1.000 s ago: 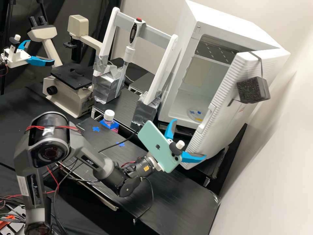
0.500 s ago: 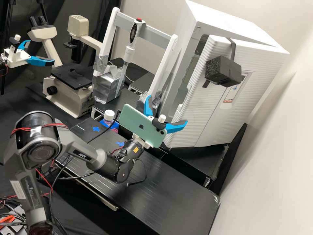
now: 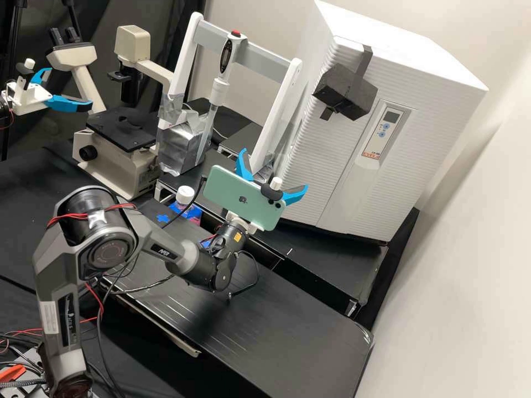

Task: Close the door

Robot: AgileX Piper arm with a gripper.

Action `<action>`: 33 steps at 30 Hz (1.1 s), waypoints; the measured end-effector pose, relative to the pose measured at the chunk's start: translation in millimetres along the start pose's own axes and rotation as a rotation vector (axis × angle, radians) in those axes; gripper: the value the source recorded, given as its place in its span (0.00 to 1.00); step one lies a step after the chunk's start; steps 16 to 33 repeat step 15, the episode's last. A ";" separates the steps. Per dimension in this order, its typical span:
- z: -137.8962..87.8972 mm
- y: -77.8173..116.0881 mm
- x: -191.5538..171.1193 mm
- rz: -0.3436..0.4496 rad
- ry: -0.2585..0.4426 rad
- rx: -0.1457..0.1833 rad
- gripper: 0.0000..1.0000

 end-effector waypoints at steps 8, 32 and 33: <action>5.6 0.9 -17.8 0.046 -0.061 0.026 1.00; 5.5 0.2 -60.2 0.218 -0.186 0.110 1.00; 5.5 0.2 -60.2 0.218 -0.186 0.110 1.00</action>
